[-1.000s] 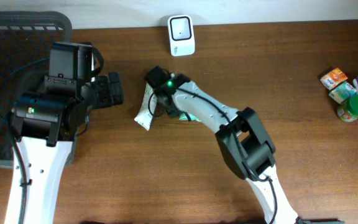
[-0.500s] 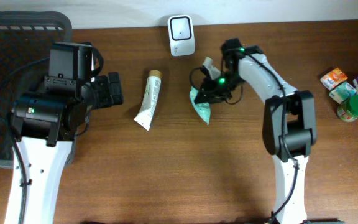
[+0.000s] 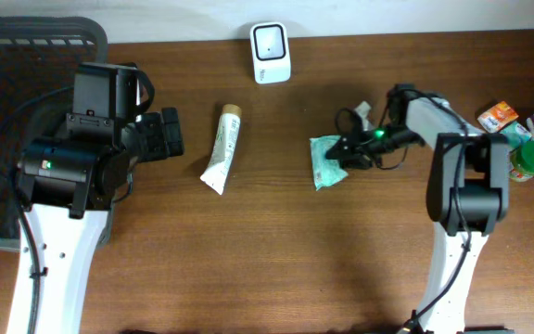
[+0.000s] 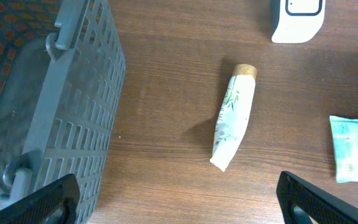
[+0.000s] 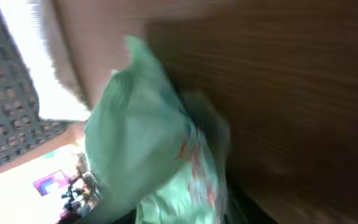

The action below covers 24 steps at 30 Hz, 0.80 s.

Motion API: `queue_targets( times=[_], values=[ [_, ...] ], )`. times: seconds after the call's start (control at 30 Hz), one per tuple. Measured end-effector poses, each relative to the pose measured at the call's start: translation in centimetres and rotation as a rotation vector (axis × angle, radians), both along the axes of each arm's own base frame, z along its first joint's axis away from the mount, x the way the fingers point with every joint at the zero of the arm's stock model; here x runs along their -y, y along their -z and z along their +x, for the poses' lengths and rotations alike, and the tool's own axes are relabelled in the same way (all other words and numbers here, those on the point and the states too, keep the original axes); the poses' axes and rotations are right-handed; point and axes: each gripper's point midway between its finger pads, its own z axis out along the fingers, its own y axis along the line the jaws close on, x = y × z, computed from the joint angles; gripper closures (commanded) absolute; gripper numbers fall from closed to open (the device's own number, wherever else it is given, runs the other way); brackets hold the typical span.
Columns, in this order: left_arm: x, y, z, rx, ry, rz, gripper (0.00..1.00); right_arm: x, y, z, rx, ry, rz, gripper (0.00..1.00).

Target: Scan the item barcode

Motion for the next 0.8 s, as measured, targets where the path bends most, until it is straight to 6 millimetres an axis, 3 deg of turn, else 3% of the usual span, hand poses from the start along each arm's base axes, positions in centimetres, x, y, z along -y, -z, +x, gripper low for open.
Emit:
queue_targets(
  times=[0.2,0.3,0.4,0.5,0.57,0.67,0.73,0.8],
  values=[
    [0.0,0.0,0.0,0.000,0.000,0.000,0.01,3.1,-1.5,-2.0,-0.085,-0.010,-0.222,0.49],
    [0.0,0.0,0.0,0.000,0.000,0.000,0.01,3.0,-3.9,-2.0,-0.022,-0.030,-0.284,0.28],
    [0.0,0.0,0.0,0.000,0.000,0.000,0.01,2.0,-5.1,-1.2,0.059,-0.061,-0.306,0.19],
    [0.0,0.0,0.0,0.000,0.000,0.000,0.01,0.7,-4.9,-0.2,0.125,-0.093,-0.318,0.10],
    [0.0,0.0,0.0,0.000,0.000,0.000,0.01,-0.4,-4.7,-0.1,0.151,-0.124,-0.334,0.09],
    [0.0,0.0,0.0,0.000,0.000,0.000,0.01,-1.1,-3.5,-0.2,0.140,-0.147,-0.402,0.01],
    [0.0,0.0,0.0,0.000,0.000,0.000,0.01,-0.7,-2.1,-0.3,0.105,-0.139,-0.452,0.01],
    [0.0,0.0,0.0,0.000,0.000,0.000,0.01,-0.4,-1.1,-0.2,0.087,-0.132,-0.474,0.11]
  ],
)
